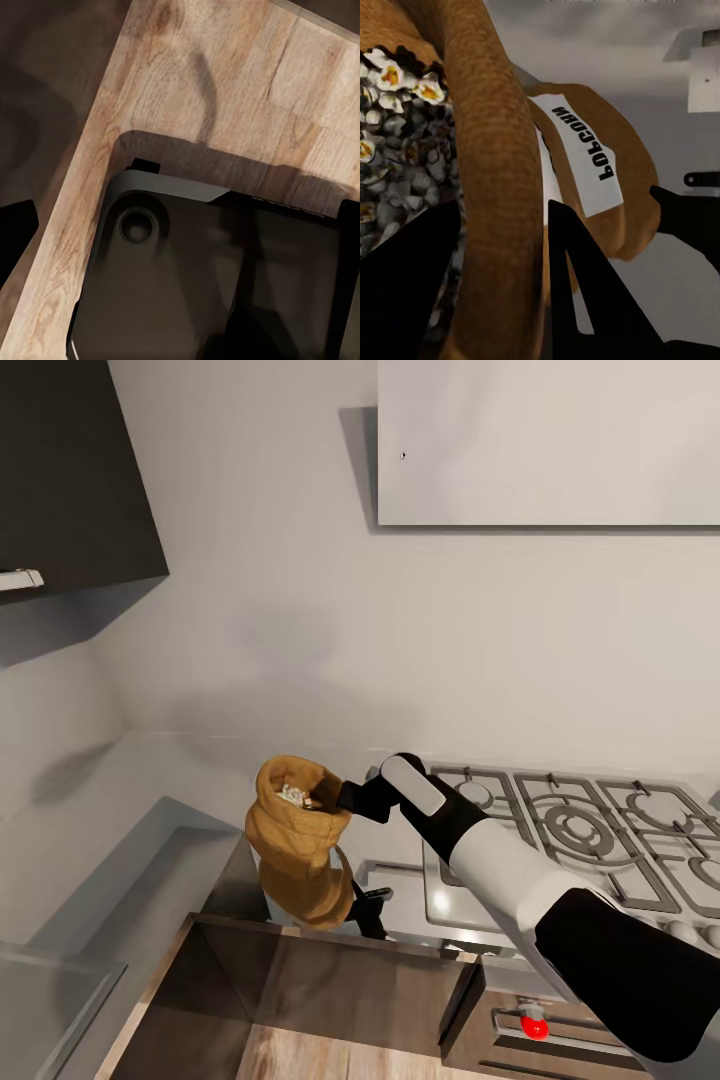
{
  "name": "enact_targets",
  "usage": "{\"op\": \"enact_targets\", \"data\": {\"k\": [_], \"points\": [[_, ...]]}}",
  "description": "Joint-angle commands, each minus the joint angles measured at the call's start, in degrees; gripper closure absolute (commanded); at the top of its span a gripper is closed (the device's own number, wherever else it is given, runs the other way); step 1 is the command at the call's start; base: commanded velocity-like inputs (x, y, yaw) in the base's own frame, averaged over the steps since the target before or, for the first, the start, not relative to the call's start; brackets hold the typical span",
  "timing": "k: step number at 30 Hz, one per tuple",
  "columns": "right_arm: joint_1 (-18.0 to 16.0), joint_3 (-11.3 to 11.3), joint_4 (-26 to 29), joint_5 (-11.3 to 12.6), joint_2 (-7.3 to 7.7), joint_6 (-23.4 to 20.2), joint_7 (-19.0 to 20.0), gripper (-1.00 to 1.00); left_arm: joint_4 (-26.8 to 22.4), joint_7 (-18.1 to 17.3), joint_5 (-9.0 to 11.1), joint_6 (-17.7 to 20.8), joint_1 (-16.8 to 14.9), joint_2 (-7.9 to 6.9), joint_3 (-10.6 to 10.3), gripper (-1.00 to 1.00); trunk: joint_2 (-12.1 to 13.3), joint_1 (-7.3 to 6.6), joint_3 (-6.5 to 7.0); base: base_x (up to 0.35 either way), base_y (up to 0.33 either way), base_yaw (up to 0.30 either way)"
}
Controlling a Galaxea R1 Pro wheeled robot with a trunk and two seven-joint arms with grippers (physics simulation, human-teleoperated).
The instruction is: In the kitchen, take the popcorn bag from the countertop, put it into the microwave, and heat it until the popcorn is cooked so the cooked popcorn ends up inside the bag.
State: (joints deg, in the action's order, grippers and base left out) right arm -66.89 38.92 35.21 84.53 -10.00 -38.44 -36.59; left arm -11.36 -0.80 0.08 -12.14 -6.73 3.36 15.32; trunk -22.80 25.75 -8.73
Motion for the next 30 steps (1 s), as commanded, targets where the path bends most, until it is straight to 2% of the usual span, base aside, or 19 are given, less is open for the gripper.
{"op": "enact_targets", "data": {"k": [1, 12, 16, 20, 23, 24, 28, 30], "points": [[-0.1, 0.1, 0.0, 0.5, 0.00, 0.0, -0.5, 1.00, 0.0, -0.1, 0.0, -0.2, 0.0, 0.05, 0.2, -1.00, -0.1, 0.03, -0.12, 0.000, 0.000, 0.000], [-1.4, -0.1, 1.1, 0.5, 0.00, -0.3, -1.9, 1.00, 0.0, -0.1, 0.0, -0.2, 0.0, -0.01, 0.2, -1.00, -0.1, 0.03, -0.12, 0.000, 0.000, 0.000], [-3.6, -0.4, 1.3, 0.6, 0.00, -1.7, -3.8, 1.00, 0.0, -0.1, 0.0, -0.2, 0.0, 0.00, 0.2, -1.00, -0.1, 0.03, -0.12, 0.000, 0.000, 0.000], [-4.1, -0.6, 1.3, 0.7, 0.00, -1.9, -5.8, 1.00, 0.0, -0.1, 0.0, -0.2, 0.0, -0.01, 0.2, -1.00, -0.1, 0.03, -0.12, 0.000, 0.000, 0.000], [-5.4, -0.9, 1.3, 0.9, 0.00, -1.9, -8.6, 1.00, 0.0, -0.1, 0.0, -0.2, 0.0, -0.02, 0.2, -1.00, -0.1, 0.03, -0.12, 0.000, 0.000, 0.000], [-5.7, -1.2, 1.3, 0.9, 0.00, -1.9, -9.7, 1.00, 0.0, -0.1, 0.0, -0.2, 0.0, -0.02, 0.2, -1.00, -0.1, 0.03, -0.12, 0.000, 0.000, 0.000], [-6.2, -5.7, 1.9, 0.9, 0.00, -1.8, -15.9, 1.00, 0.0, -0.1, 0.0, -0.2, 0.0, -0.02, 0.2, -1.00, -0.1, 0.03, -0.12, 0.000, 0.000, 0.000], [-6.3, -6.8, 4.8, 0.8, 0.00, -1.8, -18.6, 1.00, 0.0, -0.1, 0.0, -0.2, 0.0, -0.02, 0.2, -1.00, -0.1, 0.03, -0.12, 0.000, 0.000, 0.000]]}}
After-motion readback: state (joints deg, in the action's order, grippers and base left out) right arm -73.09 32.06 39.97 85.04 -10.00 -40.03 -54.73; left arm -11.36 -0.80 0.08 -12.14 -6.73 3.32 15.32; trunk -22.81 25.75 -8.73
